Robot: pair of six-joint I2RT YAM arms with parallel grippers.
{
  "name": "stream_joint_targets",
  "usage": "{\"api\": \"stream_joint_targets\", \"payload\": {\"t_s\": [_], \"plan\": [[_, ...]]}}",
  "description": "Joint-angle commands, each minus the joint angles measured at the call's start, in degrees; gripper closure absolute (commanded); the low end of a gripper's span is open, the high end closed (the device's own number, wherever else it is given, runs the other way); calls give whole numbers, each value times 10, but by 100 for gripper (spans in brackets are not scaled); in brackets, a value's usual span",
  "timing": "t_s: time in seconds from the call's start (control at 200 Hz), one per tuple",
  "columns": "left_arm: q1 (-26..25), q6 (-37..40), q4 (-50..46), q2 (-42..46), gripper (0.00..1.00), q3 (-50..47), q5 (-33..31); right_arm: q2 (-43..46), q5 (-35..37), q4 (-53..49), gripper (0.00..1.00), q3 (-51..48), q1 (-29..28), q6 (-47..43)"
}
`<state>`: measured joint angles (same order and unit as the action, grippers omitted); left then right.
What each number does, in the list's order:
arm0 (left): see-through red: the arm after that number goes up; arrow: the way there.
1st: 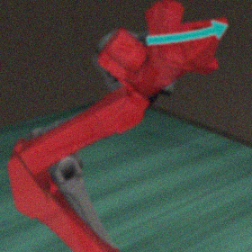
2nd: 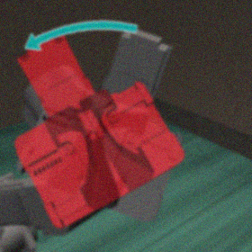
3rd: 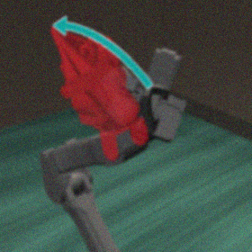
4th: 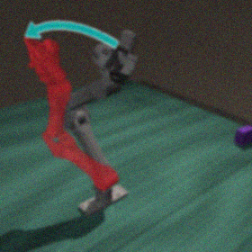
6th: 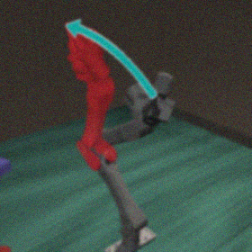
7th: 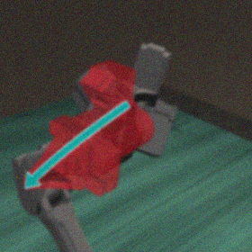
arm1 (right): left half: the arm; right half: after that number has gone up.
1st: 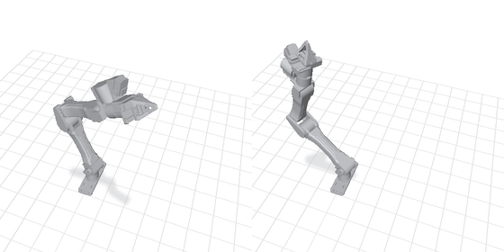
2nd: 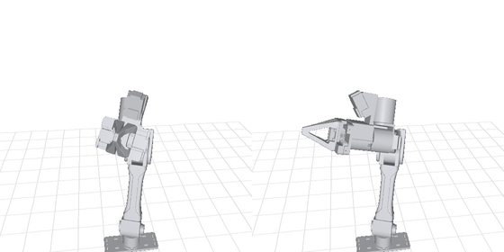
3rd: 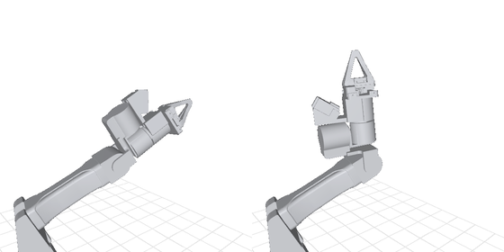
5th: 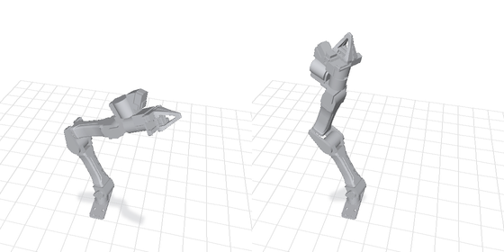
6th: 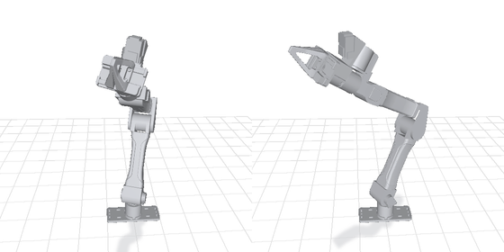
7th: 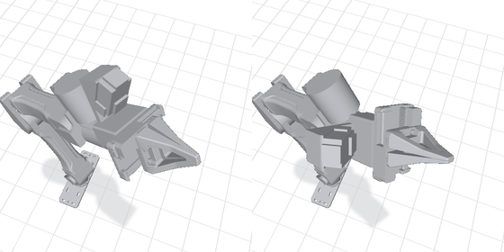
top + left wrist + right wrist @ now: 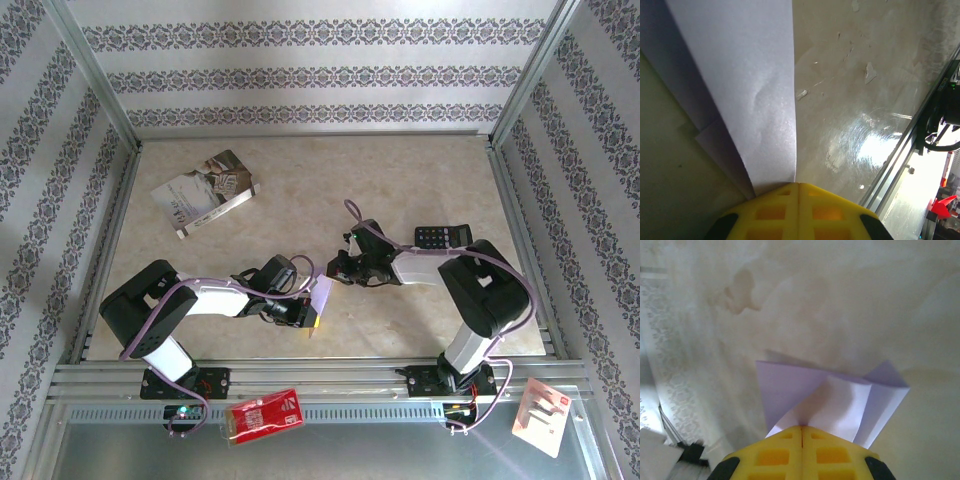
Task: Fold a paper plane with a square sheet of paper (pick it up from the middle)
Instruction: Fold the wing for the fifth time at the center of the table.
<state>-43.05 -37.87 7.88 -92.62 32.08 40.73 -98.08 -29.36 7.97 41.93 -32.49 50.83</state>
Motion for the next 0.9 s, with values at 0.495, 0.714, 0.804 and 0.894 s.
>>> {"api": "stream_joint_targets", "payload": {"t_s": [0.495, 0.714, 0.804, 0.894], "plan": [[5, 10, -118, -14, 100, -28, -51, -87, 11, 8, 100, 50, 89, -16], [5, 8, -125, -8, 100, -18, -50, -101, 15, -22, 100, 87, 113, -31], [4, 1, -127, -1, 100, -5, -48, -82, 3, -27, 100, 95, 126, -36], [4, -15, -131, 18, 96, 21, -43, -32, 11, -62, 100, 95, 127, -64]]}}
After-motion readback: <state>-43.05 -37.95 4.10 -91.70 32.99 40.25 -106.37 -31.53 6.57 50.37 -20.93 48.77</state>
